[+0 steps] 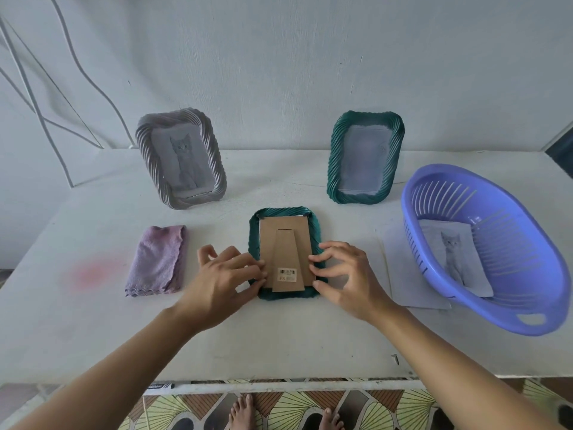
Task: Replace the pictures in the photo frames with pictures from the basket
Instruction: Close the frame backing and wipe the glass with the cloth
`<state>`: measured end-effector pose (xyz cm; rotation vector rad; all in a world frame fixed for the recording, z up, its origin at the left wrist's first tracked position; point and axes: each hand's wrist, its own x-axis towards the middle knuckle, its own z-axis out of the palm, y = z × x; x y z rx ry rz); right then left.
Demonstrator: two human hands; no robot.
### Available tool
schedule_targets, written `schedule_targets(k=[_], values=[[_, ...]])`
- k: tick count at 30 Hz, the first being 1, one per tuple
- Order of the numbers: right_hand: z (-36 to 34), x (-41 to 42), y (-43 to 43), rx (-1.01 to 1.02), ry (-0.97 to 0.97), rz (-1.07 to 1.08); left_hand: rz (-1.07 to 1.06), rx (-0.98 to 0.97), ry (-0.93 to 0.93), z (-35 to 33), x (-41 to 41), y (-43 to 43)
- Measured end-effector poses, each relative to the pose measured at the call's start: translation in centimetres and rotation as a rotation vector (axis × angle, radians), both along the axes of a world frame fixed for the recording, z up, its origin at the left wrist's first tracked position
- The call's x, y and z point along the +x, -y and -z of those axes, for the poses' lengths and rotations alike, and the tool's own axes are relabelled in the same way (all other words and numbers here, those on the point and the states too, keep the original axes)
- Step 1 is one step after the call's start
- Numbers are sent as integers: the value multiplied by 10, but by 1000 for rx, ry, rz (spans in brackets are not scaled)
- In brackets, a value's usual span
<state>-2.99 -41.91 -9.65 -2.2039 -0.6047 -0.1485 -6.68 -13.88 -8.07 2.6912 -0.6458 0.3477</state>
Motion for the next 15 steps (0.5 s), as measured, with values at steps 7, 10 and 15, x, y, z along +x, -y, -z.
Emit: schedule_targets(k=[7, 10, 15], values=[[0, 0, -1, 41, -62, 29, -138, -168, -34, 11, -11, 8], [0, -1, -3, 69, -65, 50, -132, -178, -81, 9, -13, 6], [0, -2, -6, 87, -65, 73, -132, -190, -102, 7, -11, 7]])
